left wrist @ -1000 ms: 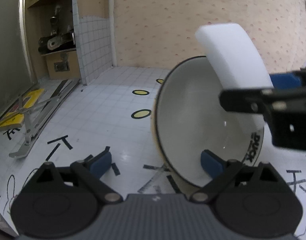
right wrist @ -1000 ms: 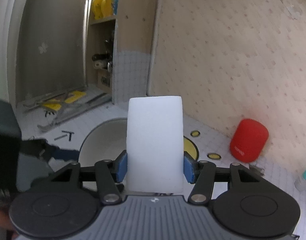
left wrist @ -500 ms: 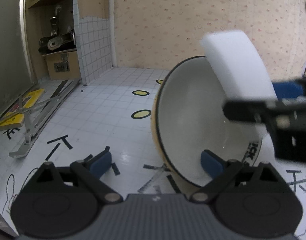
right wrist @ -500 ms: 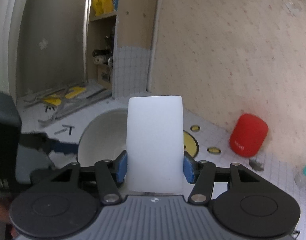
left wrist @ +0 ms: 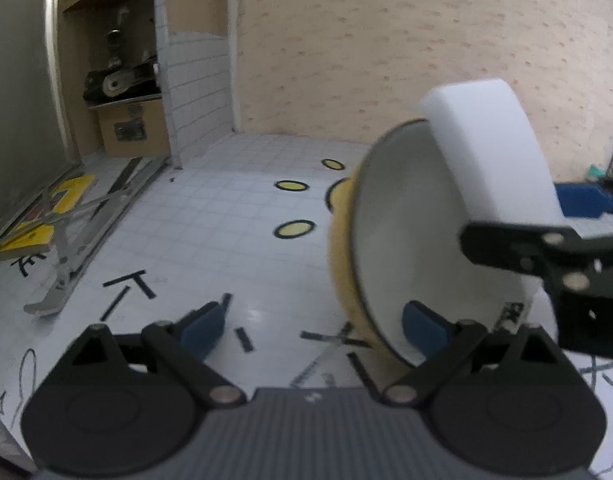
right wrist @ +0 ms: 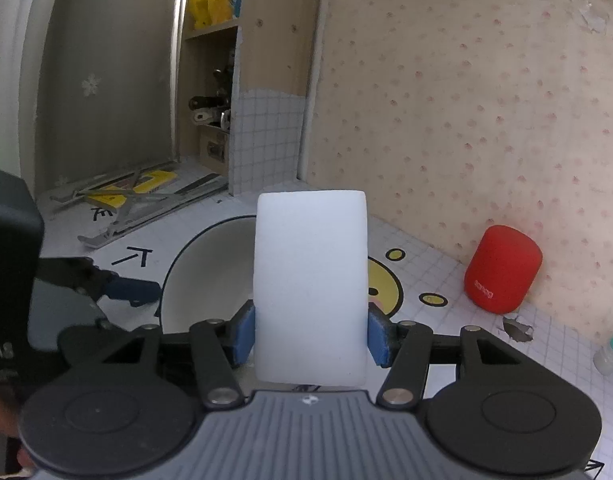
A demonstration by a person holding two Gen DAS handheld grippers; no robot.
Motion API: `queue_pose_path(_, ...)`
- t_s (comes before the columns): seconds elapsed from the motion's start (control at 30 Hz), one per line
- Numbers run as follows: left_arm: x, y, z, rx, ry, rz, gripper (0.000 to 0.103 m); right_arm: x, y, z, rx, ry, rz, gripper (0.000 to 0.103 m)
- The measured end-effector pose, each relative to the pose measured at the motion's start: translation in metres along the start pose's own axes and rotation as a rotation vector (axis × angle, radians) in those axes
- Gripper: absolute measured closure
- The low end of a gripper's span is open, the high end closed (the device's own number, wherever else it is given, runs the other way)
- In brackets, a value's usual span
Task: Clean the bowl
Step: 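Turn the bowl with the left gripper while right gripper wipes the inner wall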
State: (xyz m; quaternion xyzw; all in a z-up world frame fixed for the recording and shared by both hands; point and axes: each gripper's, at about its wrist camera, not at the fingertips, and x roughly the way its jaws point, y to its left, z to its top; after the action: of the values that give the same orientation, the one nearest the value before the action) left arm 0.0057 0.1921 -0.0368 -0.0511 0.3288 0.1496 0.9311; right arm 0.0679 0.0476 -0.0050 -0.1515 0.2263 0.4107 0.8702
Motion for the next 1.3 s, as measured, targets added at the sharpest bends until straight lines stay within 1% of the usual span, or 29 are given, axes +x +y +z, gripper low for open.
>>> queue_pose_path(0.17, -0.002, 0.001, 0.003, 0.014, -0.012, -0.016, 0.02, -0.001, 0.001, -0.001, -0.006, 0.001, 0.002, 0.049)
queue_pose_path(0.33, -0.002, 0.003, -0.002, -0.005, -0.005, -0.044, 0.021, -0.002, 0.002, -0.002, -0.008, -0.001, 0.002, 0.049)
queue_pose_path(0.63, -0.004, -0.002, -0.008, 0.015, -0.012, -0.029, 0.021, 0.0, 0.011, 0.013, -0.024, -0.026, 0.014, 0.049)
queue_pose_path(0.93, -0.005, -0.002, -0.007, 0.011, -0.015, -0.029, 0.021, -0.005, 0.006, -0.007, -0.001, 0.005, 0.01, 0.049)
queue_pose_path(1.03, -0.007, -0.001, -0.012, 0.025, -0.015, -0.036, 0.021, -0.005, 0.008, -0.003, -0.014, 0.001, 0.007, 0.049)
queue_pose_path(1.2, -0.007, -0.002, -0.013, 0.022, -0.015, -0.034, 0.021, 0.0, 0.012, 0.014, -0.016, -0.027, 0.02, 0.049)
queue_pose_path(1.3, -0.007, -0.002, -0.012, 0.022, -0.016, -0.034, 0.021, 0.001, 0.011, 0.01, -0.013, -0.018, 0.021, 0.049)
